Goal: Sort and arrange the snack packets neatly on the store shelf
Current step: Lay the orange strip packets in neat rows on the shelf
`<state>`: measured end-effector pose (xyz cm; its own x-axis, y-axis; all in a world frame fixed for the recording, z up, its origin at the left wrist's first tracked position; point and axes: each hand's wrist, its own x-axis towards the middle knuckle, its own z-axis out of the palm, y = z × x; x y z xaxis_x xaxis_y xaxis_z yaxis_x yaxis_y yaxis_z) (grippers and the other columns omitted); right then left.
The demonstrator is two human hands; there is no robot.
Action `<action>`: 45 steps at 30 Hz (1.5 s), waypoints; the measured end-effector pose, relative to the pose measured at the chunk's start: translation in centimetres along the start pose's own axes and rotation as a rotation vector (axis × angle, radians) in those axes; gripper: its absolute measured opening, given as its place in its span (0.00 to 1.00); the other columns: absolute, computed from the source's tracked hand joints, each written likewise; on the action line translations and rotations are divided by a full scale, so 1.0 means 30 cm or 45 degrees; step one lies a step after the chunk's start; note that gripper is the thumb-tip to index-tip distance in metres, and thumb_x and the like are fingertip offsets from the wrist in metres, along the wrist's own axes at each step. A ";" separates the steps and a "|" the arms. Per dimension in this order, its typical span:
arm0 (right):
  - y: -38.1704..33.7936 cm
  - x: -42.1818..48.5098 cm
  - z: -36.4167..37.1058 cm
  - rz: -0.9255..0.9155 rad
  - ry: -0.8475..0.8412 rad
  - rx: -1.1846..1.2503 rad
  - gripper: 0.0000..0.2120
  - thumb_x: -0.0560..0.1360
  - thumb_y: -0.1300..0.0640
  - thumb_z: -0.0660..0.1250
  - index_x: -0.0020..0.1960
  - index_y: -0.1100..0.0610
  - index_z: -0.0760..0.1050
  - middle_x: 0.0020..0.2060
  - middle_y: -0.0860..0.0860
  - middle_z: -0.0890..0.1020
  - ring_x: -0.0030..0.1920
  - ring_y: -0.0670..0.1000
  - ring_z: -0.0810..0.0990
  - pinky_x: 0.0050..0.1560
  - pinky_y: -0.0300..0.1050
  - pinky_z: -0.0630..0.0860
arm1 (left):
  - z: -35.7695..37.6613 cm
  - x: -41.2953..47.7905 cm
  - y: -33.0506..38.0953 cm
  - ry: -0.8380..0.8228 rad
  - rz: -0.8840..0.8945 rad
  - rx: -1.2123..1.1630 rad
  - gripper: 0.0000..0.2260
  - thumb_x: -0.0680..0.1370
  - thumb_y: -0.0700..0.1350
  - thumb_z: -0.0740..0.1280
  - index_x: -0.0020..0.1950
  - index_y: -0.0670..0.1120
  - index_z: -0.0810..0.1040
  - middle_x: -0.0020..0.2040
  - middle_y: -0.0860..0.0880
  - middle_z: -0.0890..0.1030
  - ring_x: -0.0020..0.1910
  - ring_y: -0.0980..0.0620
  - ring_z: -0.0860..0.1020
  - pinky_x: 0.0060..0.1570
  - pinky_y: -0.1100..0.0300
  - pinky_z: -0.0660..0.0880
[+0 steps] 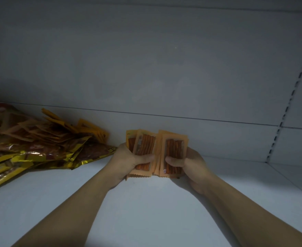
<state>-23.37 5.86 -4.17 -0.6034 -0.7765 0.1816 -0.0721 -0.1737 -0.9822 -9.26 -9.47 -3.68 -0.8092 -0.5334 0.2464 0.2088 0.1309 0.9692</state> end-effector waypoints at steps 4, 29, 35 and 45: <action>0.007 0.010 -0.012 0.014 0.073 -0.035 0.13 0.71 0.66 0.74 0.53 0.57 0.81 0.45 0.57 0.86 0.41 0.59 0.86 0.41 0.49 0.81 | -0.018 0.022 -0.021 0.103 0.040 0.209 0.17 0.71 0.37 0.77 0.58 0.46 0.81 0.51 0.49 0.86 0.51 0.49 0.84 0.51 0.58 0.81; -0.395 -0.213 -0.227 -0.382 0.369 -0.643 0.16 0.72 0.56 0.75 0.57 0.54 0.77 0.51 0.49 0.84 0.52 0.52 0.82 0.52 0.48 0.79 | 0.304 -0.136 0.352 0.288 0.116 0.688 0.09 0.74 0.39 0.75 0.50 0.45 0.79 0.49 0.43 0.84 0.52 0.44 0.82 0.58 0.48 0.77; -0.497 -0.402 -0.449 -0.423 0.402 -0.648 0.15 0.73 0.53 0.75 0.57 0.49 0.75 0.50 0.45 0.82 0.50 0.48 0.81 0.48 0.44 0.77 | 0.553 -0.228 0.430 0.196 0.148 0.627 0.06 0.77 0.37 0.71 0.53 0.44 0.78 0.48 0.43 0.82 0.50 0.44 0.81 0.59 0.46 0.77; -0.507 -0.778 -0.923 -0.319 0.625 -0.567 0.12 0.72 0.57 0.76 0.52 0.47 0.77 0.46 0.45 0.84 0.48 0.47 0.82 0.45 0.41 0.77 | 1.063 -0.305 0.478 -0.029 0.142 0.438 0.09 0.75 0.38 0.74 0.54 0.41 0.82 0.49 0.44 0.84 0.48 0.48 0.82 0.49 0.56 0.78</action>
<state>-30.19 43.40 5.18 -0.8068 -0.3646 0.4649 -0.5105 0.0341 -0.8592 -16.38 23.94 8.13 -0.8049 -0.4815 0.3467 0.1024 0.4628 0.8805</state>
